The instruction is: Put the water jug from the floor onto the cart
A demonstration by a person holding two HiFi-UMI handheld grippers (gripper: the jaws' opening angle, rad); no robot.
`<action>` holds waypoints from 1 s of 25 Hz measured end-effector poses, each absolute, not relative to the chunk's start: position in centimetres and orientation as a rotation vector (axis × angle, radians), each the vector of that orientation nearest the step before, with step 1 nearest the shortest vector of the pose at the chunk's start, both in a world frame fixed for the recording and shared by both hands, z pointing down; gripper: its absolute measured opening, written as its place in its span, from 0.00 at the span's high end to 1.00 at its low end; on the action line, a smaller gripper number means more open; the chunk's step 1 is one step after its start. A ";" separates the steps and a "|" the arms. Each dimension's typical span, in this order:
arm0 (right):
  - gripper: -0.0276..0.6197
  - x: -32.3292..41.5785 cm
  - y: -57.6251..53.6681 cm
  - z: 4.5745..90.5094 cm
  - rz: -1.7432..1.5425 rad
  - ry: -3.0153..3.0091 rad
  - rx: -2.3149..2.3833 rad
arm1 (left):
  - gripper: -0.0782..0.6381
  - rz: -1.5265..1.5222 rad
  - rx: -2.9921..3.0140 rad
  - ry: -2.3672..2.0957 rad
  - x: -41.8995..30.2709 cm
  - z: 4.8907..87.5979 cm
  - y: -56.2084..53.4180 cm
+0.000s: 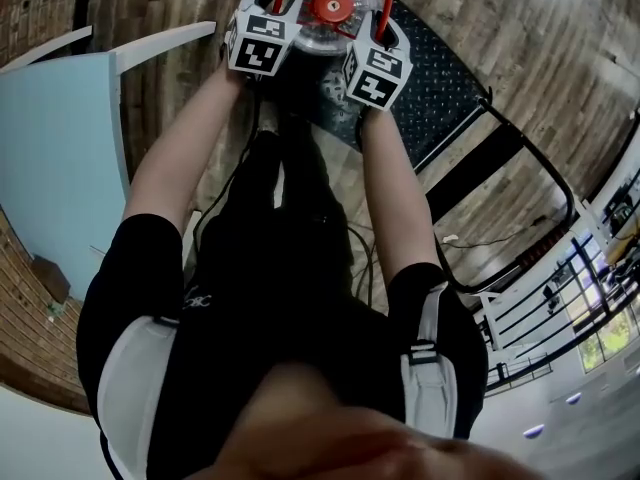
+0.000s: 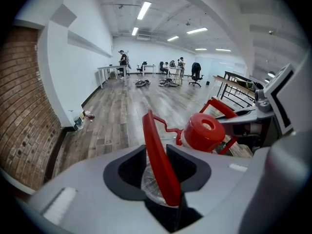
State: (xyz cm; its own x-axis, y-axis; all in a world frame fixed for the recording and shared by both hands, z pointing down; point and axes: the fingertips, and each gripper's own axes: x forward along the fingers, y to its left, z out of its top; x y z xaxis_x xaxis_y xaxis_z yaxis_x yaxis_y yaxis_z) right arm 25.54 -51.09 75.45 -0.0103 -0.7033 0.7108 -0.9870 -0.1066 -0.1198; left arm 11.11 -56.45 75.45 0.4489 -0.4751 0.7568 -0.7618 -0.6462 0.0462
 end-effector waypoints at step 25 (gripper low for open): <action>0.93 23.8 -44.9 58.5 0.761 -1.809 2.130 | 0.89 0.829 2.395 -1.156 7.0 59.9 -50.0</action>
State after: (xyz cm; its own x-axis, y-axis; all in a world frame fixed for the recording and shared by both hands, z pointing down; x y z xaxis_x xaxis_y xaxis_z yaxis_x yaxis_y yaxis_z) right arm 23.84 -44.93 58.50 0.0956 -0.8409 0.5327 -0.9687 -0.2017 -0.1445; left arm 7.00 -50.03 59.95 0.4949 -0.5876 0.6402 -0.7948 -0.6038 0.0603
